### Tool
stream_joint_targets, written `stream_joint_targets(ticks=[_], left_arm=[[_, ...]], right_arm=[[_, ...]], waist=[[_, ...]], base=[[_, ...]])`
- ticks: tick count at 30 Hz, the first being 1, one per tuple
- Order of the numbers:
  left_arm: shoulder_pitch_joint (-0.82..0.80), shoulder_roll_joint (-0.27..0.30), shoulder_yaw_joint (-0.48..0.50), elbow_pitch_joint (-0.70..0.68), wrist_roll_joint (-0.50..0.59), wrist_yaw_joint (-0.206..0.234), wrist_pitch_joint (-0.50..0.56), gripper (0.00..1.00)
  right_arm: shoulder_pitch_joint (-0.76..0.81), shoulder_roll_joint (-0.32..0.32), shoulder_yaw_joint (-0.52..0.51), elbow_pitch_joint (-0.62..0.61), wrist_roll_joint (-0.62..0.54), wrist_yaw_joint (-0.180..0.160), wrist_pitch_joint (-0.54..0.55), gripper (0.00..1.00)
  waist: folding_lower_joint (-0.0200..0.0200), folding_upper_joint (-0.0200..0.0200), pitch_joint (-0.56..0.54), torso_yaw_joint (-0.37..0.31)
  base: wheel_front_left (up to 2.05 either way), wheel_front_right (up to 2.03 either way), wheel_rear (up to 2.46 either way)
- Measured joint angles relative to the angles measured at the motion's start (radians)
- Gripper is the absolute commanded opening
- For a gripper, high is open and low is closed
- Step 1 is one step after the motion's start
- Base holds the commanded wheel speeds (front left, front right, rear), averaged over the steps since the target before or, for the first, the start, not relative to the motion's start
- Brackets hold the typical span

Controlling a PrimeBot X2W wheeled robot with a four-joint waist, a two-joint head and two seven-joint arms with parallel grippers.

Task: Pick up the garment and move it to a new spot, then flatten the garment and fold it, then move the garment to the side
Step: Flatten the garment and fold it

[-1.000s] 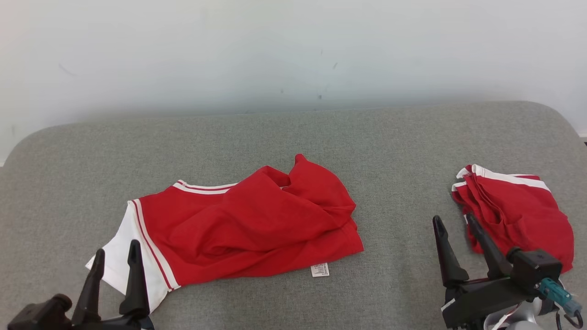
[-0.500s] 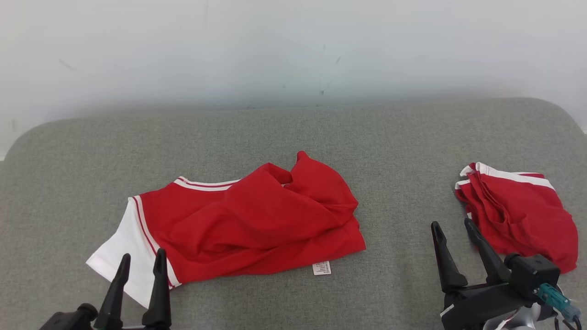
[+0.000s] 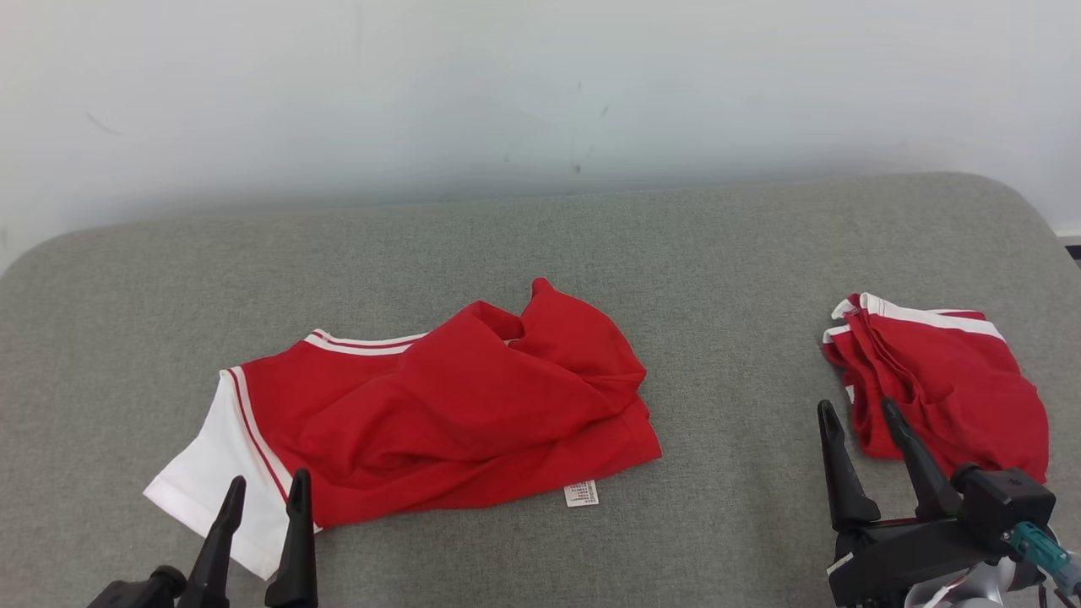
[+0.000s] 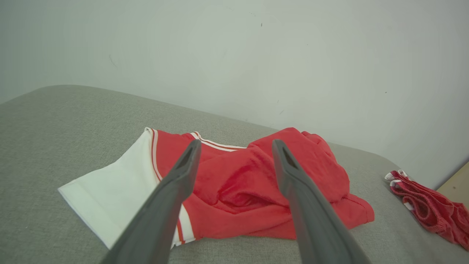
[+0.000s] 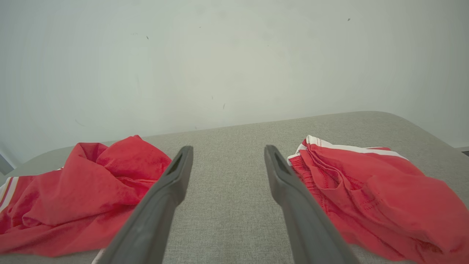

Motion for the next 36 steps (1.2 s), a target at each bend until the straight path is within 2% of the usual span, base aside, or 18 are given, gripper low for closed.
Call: stream_joint_targets(ticks=[14,18,24,28,36], left_arm=[[-0.018,0.0,0.0,0.058,0.0,-0.009,-0.02,1.0],[-0.019,0.008,0.026,0.104,-0.002,0.007,0.0,1.0],[-0.074,0.045,0.083,0.189,-0.017,0.037,0.089,1.0],[-0.119,0.079,0.109,0.253,-0.062,0.043,0.194,1.0],[-0.265,0.179,0.168,0.373,-0.063,0.099,0.382,1.0]], right_arm=[[0.0,0.0,0.009,-0.001,0.0,0.0,0.0,1.0],[0.0,0.0,0.011,-0.002,0.0,0.001,0.0,1.0],[-0.001,0.0,0.022,-0.007,0.0,0.001,0.0,1.0],[-0.005,-0.002,0.026,-0.013,-0.001,0.003,0.001,1.0],[-0.037,-0.012,0.039,-0.025,-0.009,0.012,0.011,1.0]], waist=[[0.0,0.0,-0.003,0.002],[0.0,0.0,-0.001,0.004],[0.0,0.0,0.004,0.001],[0.0,0.0,0.016,-0.006],[0.0,0.0,0.044,-0.034]], base=[[0.0,0.0,0.0],[0.0,0.0,0.0],[0.0,0.0,0.0],[0.0,0.0,0.0],[0.0,0.0,0.0]])
